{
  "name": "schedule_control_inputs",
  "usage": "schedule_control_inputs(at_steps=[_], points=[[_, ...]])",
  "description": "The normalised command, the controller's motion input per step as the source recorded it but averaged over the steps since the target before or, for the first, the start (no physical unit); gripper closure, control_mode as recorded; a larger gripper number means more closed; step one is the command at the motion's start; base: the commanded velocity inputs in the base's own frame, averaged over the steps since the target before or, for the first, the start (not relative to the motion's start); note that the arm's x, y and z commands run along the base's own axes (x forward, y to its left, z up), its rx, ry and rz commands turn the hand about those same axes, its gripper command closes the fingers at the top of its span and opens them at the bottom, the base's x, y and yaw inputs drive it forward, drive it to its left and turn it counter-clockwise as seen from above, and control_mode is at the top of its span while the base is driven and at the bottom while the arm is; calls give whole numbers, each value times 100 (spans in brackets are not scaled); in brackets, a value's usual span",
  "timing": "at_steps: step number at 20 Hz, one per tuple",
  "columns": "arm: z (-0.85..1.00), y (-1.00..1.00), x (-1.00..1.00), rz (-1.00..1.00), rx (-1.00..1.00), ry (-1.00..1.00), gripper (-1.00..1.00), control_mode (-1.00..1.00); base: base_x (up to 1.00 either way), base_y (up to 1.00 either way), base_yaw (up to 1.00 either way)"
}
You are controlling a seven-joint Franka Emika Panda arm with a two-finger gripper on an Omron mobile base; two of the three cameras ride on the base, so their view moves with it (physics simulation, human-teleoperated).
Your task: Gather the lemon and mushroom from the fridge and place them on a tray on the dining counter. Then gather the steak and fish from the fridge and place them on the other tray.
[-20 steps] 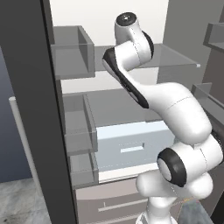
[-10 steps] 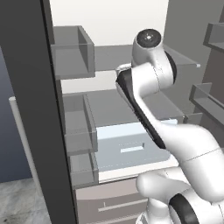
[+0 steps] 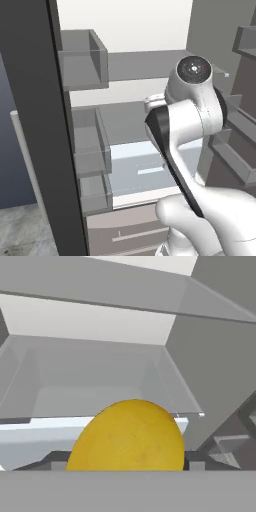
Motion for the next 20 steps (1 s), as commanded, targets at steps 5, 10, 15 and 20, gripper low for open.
schedule_control_inputs(at_steps=[5, 10, 15, 20], points=[[-43, 0, -44, 0, -5, 6, 100, -100, 0, 0, 0], [-36, 14, -21, 4, -5, 0, 100, 100, -10, 3, 1], [0, 0, 0, 0, 0, 0, 100, 100, -92, 0, -3], [0, 0, 0, 0, 0, 0, 100, 100, -100, 0, -22]])
